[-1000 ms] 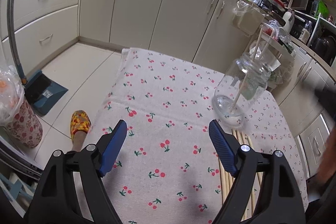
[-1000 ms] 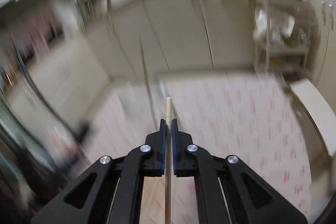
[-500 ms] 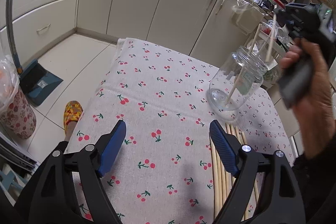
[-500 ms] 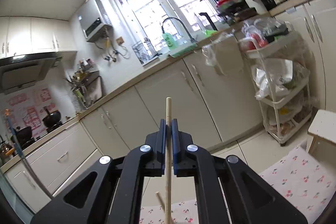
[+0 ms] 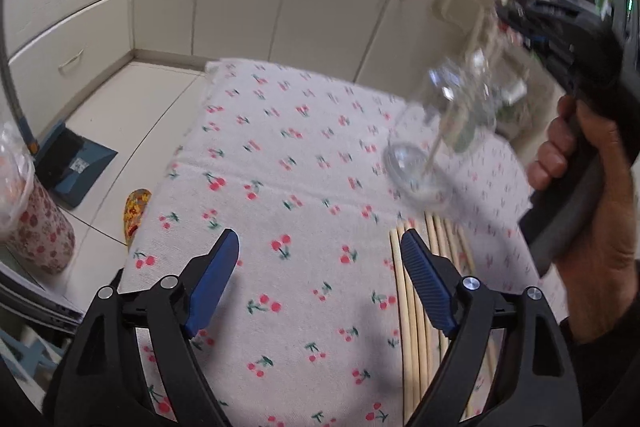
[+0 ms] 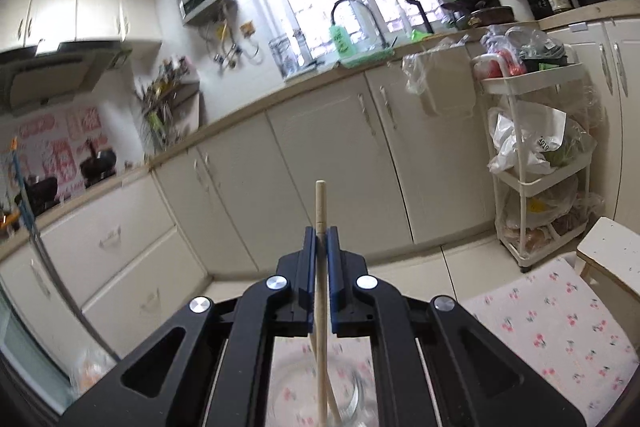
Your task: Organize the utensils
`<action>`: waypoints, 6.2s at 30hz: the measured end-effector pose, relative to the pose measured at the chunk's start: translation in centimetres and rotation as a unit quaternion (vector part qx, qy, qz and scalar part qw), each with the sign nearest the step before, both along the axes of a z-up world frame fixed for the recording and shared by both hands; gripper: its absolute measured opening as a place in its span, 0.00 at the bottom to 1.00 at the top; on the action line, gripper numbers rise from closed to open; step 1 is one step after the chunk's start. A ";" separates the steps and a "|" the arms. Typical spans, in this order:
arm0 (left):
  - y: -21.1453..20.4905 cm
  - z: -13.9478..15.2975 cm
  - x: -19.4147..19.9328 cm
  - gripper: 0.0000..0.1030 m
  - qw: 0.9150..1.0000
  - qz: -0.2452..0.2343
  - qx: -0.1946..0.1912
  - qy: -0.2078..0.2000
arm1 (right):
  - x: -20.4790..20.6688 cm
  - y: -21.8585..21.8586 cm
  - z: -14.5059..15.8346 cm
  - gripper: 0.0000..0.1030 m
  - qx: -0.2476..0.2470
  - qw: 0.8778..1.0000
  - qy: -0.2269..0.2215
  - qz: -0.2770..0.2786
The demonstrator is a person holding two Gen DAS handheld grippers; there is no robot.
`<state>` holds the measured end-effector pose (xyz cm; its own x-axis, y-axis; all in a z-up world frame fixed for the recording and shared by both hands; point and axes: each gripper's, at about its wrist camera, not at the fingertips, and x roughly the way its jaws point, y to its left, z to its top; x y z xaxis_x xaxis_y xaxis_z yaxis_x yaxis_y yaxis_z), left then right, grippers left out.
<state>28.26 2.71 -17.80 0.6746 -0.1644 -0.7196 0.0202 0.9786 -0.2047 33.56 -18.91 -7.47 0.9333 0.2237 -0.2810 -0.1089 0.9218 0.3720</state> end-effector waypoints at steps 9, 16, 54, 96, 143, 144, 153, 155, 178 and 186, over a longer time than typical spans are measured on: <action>-3.6 -1.4 0.1 0.77 0.997 -0.025 0.061 0.039 | -7.3 -3.4 -3.1 0.41 -0.035 0.988 0.145 0.045; -4.7 -1.8 1.4 0.77 0.995 -0.016 0.085 0.046 | -10.2 -2.0 -10.7 0.18 -0.064 0.951 0.282 0.107; -8.4 -2.1 4.1 0.05 0.989 -0.074 0.106 0.071 | -7.6 -0.6 -11.8 0.06 -0.130 0.942 0.290 0.105; -8.3 20.1 9.8 0.05 0.926 0.046 -0.060 -0.369 | -7.8 -1.5 -12.0 0.06 -0.081 0.945 0.296 0.111; -2.3 6.8 1.2 0.48 0.981 -0.013 0.002 -0.193 | -0.1 -6.9 4.3 0.06 0.196 0.977 -0.077 -0.016; -1.9 6.6 0.9 0.48 0.982 -0.009 0.000 -0.189 | 0.5 -6.7 4.3 0.06 0.197 0.977 -0.082 -0.022; 0.6 5.2 -0.4 0.49 0.986 -0.003 -0.027 -0.162 | 4.6 -4.0 2.0 0.06 0.144 0.988 -0.037 -0.051; 0.6 5.2 -0.4 0.49 0.986 -0.003 -0.032 -0.162 | 4.6 -3.6 1.8 0.06 0.131 0.989 -0.033 -0.055; -1.0 3.2 -0.1 0.55 0.997 -0.035 -0.011 -0.074 | 1.0 -0.7 -1.0 0.10 0.030 0.999 0.026 0.029; -2.7 1.0 0.7 0.55 0.998 -0.067 0.008 -0.007 | -4.7 -2.9 -2.6 0.38 0.011 0.993 0.105 0.049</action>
